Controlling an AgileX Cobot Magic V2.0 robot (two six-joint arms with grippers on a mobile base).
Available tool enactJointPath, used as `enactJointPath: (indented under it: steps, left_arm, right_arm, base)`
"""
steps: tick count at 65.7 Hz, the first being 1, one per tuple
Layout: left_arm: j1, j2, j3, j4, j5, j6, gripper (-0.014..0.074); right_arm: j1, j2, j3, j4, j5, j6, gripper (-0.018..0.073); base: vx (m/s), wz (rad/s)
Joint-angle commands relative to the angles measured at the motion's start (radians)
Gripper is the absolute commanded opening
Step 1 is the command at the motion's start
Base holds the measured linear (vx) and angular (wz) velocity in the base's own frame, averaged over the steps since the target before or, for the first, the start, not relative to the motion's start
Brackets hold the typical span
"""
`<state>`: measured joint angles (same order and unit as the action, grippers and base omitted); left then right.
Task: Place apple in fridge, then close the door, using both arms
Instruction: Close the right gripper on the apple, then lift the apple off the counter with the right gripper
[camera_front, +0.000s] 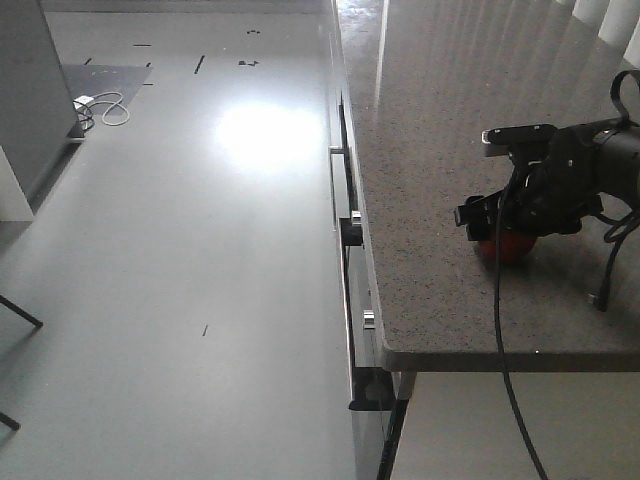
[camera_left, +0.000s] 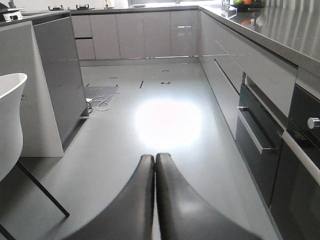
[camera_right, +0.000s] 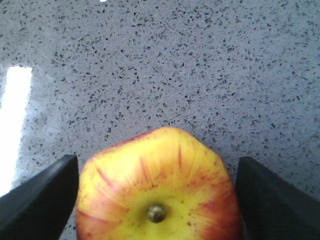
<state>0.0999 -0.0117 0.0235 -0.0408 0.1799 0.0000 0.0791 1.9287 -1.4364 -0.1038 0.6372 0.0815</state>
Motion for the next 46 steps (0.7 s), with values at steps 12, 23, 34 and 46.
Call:
enactJointPath:
  steps: [12, 23, 34, 46]
  left_arm:
    - [-0.001, -0.013, -0.018, -0.008, -0.071, 0.0, -0.0006]
    - [-0.001, -0.013, -0.018, -0.008, -0.071, 0.0, -0.0006]
    - [-0.001, -0.013, -0.018, -0.008, -0.071, 0.0, -0.0006]
    - [-0.001, -0.013, -0.018, -0.008, -0.071, 0.0, -0.0006]
  right_arm:
    - [0.001, -0.05, -0.033, -0.015, -0.037, -0.001, 0.0494]
    - [0.001, -0.075, -0.033, -0.015, -0.055, -0.002, 0.0342]
    - [0.001, -0.179, -0.033, -0.014, -0.121, -0.005, 0.0209]
    - [0.001, -0.364, -0.033, -0.002, -0.128, -0.005, 0.0163]
  base:
    - [0.0, 0.0]
    - [0.0, 0.0]
    - [0.0, 0.0]
    - [0.0, 0.0]
